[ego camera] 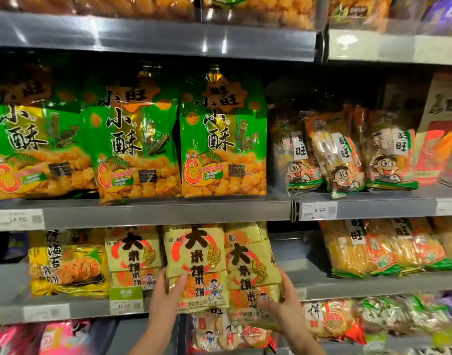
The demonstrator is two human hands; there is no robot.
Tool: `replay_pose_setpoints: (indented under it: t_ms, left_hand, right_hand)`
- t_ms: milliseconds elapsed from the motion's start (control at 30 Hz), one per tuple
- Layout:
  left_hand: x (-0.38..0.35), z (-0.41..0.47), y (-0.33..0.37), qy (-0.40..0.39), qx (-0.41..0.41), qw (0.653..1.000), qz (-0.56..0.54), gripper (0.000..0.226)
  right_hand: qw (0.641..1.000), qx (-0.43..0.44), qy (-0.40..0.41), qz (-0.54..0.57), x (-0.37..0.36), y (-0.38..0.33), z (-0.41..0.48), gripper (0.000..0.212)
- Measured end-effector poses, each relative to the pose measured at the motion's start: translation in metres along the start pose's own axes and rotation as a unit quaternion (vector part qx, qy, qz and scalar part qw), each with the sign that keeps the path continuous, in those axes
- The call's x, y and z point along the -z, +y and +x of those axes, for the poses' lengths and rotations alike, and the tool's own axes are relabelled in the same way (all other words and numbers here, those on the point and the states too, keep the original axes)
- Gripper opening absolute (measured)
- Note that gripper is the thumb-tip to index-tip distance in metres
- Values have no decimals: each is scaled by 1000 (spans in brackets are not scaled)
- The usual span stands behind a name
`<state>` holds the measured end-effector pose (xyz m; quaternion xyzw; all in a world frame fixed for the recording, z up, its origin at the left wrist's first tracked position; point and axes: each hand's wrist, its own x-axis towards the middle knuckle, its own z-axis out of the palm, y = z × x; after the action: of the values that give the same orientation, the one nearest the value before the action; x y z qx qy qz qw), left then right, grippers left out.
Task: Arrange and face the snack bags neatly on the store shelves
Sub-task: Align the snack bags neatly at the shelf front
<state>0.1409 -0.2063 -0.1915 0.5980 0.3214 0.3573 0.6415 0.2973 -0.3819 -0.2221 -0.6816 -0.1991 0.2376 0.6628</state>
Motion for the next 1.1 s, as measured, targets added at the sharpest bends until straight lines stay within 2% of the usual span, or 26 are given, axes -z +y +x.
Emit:
replay_pose_setpoints:
  t_ms: [133, 233, 367, 533, 600, 633, 733, 833, 900, 967, 1033, 1100]
  left_hand:
    - [-2, 21, -15, 20, -7, 999, 48, 39]
    - [-3, 37, -28, 50, -13, 994, 93, 41]
    - [-9, 48, -41, 87, -15, 986, 142, 31]
    - [-16, 52, -51, 160, -39, 959, 228, 56]
    - [-17, 52, -51, 196, -58, 948, 245, 56]
    - [-17, 51, -49, 203, -72, 943, 254, 50]
    - [-16, 49, -49, 169, -124, 933, 293, 23]
    - [-13, 46, -57, 130, -189, 909, 348, 17]
    - [-12, 41, -68, 94, -211, 901, 367, 31]
    - [-13, 35, -80, 39, -227, 883, 408, 64]
    - [-15, 34, -85, 17, -236, 844, 482, 90]
    - [-16, 38, -83, 34, -245, 802, 543, 101]
  right_hand:
    - [1000, -2, 25, 14, -3, 13, 20, 66]
    - [1000, 9, 30, -2, -2, 19, 29, 62]
    - [999, 22, 26, -20, 1, 25, 40, 55]
    - [998, 18, 39, -37, 2, 35, 37, 58]
    - [998, 22, 42, -47, 1, 38, 37, 64]
    - [998, 24, 44, -49, 0, 39, 37, 66]
    - [997, 31, 51, -47, -2, 45, 38, 55]
    - [997, 31, 56, -46, -4, 47, 36, 50]
    - [997, 35, 57, -48, -5, 48, 37, 48]
    - [997, 33, 58, -48, -5, 48, 37, 49]
    - [997, 34, 58, -47, -5, 48, 36, 50]
    - [997, 32, 59, -42, -6, 49, 35, 51]
